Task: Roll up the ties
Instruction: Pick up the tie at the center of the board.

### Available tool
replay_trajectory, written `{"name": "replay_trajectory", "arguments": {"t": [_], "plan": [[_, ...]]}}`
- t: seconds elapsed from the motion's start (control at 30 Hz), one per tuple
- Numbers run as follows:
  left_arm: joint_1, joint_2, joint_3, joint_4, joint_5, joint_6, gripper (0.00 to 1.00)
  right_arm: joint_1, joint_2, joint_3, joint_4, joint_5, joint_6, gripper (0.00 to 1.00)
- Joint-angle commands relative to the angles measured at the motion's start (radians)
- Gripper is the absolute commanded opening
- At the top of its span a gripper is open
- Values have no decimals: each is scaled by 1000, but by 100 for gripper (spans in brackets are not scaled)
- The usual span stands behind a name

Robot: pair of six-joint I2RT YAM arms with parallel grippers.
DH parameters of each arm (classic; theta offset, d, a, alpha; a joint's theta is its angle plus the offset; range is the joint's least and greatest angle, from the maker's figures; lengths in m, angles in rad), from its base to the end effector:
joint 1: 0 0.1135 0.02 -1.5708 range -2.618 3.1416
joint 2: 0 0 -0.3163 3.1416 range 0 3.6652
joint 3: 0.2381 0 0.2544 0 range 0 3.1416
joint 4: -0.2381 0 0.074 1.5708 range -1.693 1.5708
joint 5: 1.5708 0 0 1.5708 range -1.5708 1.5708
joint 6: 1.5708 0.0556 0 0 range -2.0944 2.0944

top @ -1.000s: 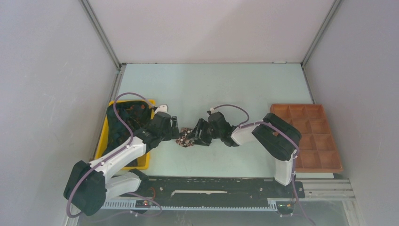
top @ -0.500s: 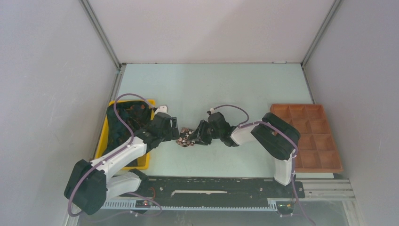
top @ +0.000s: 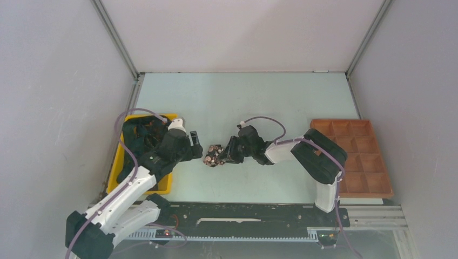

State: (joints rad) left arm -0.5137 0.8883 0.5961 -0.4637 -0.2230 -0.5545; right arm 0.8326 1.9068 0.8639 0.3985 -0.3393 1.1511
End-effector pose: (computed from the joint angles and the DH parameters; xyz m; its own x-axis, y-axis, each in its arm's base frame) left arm 0.1522 -0.0718 0.2572 -0.6864 -0.2023 -0.6985 -0.0263 0.9668 -0.2542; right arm 0.2567 0.3096 0.1528 -0.9652 0.2187 -0.1432 0.0120 0.5842 0.8115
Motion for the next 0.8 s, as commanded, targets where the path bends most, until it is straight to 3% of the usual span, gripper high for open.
{"name": "replay_trajectory", "arguments": {"t": [0.0,0.4,0.77], "plan": [[6,-83,101,-112,15,-16,81,-10,-82,43,-50,30,-54,19],[6,-288,216,-306,-58,105,83,-58,-260,46,-256,146,-198,18],[6,-394,219,-305,-49,183,87,-232,-533,45,-642,334,-424,18]]}}
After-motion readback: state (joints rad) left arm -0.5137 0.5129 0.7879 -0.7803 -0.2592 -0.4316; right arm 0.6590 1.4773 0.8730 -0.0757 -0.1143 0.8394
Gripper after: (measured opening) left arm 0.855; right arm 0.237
